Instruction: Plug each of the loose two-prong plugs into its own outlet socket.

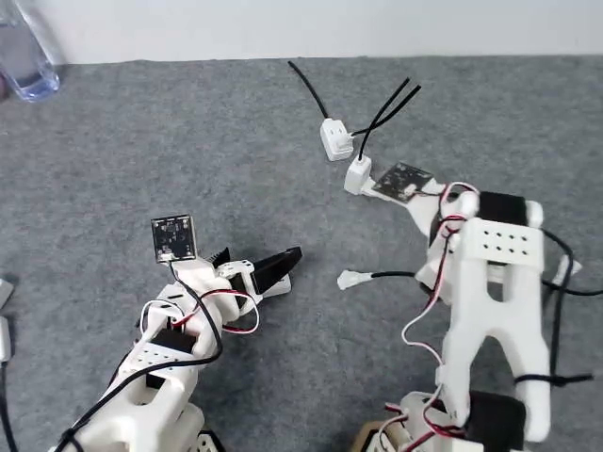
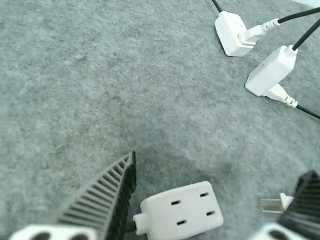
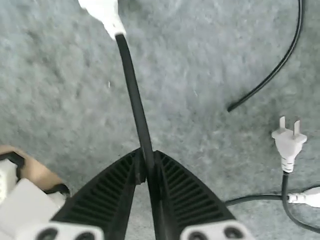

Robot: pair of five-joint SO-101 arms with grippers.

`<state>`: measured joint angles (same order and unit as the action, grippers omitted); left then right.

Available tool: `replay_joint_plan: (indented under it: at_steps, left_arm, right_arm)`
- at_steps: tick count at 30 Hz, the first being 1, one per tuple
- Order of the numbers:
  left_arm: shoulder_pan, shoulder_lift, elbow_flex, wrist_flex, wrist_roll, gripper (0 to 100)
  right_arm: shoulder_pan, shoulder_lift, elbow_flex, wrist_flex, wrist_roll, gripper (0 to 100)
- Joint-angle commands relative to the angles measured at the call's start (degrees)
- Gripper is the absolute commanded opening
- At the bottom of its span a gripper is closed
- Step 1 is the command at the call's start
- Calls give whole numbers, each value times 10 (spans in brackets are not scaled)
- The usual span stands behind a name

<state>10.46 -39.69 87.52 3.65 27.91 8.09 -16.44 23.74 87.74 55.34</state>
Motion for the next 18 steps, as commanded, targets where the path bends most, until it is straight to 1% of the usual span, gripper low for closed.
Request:
replay_joint_plan:
  at_steps: [1,4,6,9,13,15,18]
  left_arm:
    - [-2,-5,-5,-9,-4,459]
    - [-2,-5,-5,-9,-4,459]
    - [-3,-5,-5,-9,-4,459]
    - [-3,-5,-6,-9,-4,459]
    - [-3,-5,-7,-10,-4,459]
    - [-4,-5,-7,-10,-4,459]
    - [-27,-5,-13,-23,-4,459]
  right_arm:
    - [24,-15,10,-7,34,111]
    - [41,-15,47,-36,63,247]
    - [50,-15,62,-50,79,309]
    - [52,-22,57,-51,96,318]
    - [34,-21,-20,-18,99,318]
    - [5,-15,-53,17,100,318]
    - [-77,-15,-42,23,98,318]
